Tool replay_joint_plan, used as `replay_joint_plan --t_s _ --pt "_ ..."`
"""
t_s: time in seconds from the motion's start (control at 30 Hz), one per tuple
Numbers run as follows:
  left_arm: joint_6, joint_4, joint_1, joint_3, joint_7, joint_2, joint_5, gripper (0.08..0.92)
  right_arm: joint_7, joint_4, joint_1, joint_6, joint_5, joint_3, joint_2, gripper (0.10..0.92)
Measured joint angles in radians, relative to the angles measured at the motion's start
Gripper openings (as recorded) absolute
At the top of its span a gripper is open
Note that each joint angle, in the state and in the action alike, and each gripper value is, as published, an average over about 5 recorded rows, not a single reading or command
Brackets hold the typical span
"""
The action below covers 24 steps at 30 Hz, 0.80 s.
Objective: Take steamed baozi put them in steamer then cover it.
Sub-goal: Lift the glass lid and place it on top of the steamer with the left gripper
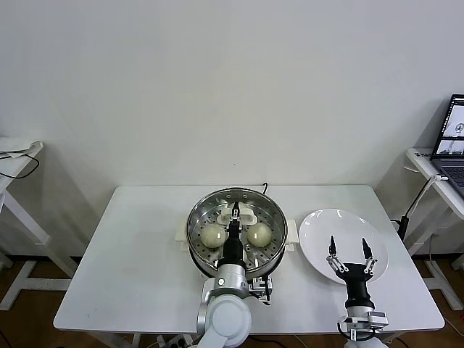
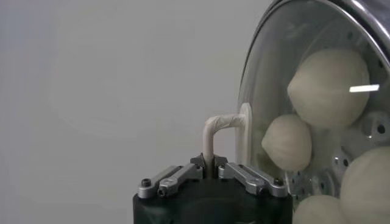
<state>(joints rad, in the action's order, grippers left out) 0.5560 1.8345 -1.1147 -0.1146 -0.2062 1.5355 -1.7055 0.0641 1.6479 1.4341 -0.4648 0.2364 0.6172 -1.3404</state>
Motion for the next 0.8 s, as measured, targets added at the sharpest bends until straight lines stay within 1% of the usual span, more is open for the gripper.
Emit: replay_joint_plan --t_s 0.27,0.37,0.47,0.8 --pt "-0.012 -0.003 -0.003 0.005 0.003 -0.001 0.0 0.186 0.0 0.005 0.003 0.0 -0.002 0.0 0.0 0.823" --pt "-0.016 -0.001 -0.007 0.008 0.006 -0.002 0.0 0.2 0.0 0.006 0.003 0.0 -0.003 0.0 0.001 0.823" --pt "-0.02 0.003 -0.012 0.012 0.009 -0.006 0.0 0.262 0.0 0.006 0.003 0.0 -0.003 -0.002 0.002 0.823" --pt "-0.023 0.045 -0.039 0.013 0.03 -0.032 0.012 0.554 0.0 0.005 -0.001 -0.001 -0.003 -0.005 0.007 0.823"
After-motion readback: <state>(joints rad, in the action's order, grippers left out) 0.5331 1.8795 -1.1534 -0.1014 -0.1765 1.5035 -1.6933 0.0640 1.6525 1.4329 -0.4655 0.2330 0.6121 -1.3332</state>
